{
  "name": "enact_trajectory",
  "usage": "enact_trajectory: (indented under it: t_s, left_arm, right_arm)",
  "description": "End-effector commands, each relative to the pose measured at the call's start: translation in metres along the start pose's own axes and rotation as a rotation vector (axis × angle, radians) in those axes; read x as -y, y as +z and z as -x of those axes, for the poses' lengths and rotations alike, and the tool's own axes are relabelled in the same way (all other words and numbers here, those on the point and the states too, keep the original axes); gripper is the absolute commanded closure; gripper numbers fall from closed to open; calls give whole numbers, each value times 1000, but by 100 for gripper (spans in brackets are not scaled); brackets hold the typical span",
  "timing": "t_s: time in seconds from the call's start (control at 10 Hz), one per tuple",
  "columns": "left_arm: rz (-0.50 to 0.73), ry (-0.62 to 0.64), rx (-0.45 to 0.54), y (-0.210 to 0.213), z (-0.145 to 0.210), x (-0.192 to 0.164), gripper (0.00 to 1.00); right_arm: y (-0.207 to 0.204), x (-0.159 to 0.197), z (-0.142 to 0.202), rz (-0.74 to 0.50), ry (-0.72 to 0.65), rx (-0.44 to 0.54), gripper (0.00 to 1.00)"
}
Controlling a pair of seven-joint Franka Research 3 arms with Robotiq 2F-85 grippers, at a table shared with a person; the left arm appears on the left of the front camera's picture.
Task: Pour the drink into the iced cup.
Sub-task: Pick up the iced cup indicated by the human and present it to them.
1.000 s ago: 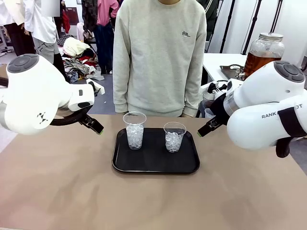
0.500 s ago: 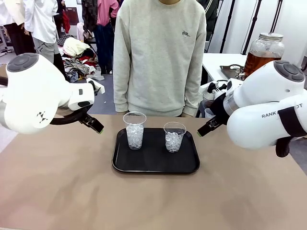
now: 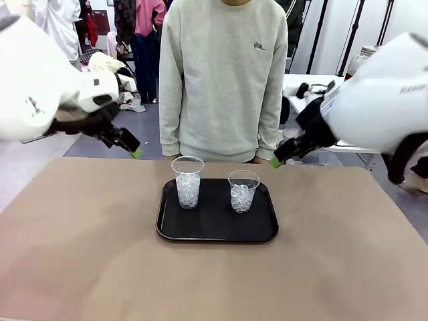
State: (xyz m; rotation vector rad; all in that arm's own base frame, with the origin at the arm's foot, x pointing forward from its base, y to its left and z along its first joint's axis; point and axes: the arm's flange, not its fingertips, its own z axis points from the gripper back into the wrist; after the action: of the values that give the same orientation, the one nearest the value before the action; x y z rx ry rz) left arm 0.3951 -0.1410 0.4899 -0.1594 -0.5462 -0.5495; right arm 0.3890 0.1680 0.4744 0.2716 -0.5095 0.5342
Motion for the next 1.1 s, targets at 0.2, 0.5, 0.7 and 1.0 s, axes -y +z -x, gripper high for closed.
enact_trajectory:
  t_s: [0.2,0.5,0.7,1.0]
  left_arm:
    - [244,182,-57,10,-8,-36,0]
    - [403,276,-117,-1,-2,-56,0]
    - [405,237,-111,0,0,-57,0]
    - [386,282,-114,-2,5,-50,0]
  right_arm:
    - [29,42,-5,-257,-193,1,0]
    - [22,66,0,-379,-287,-10,0]
    - [19,66,2,-373,-261,-23,0]
    - [26,63,9,-358,-308,-19,0]
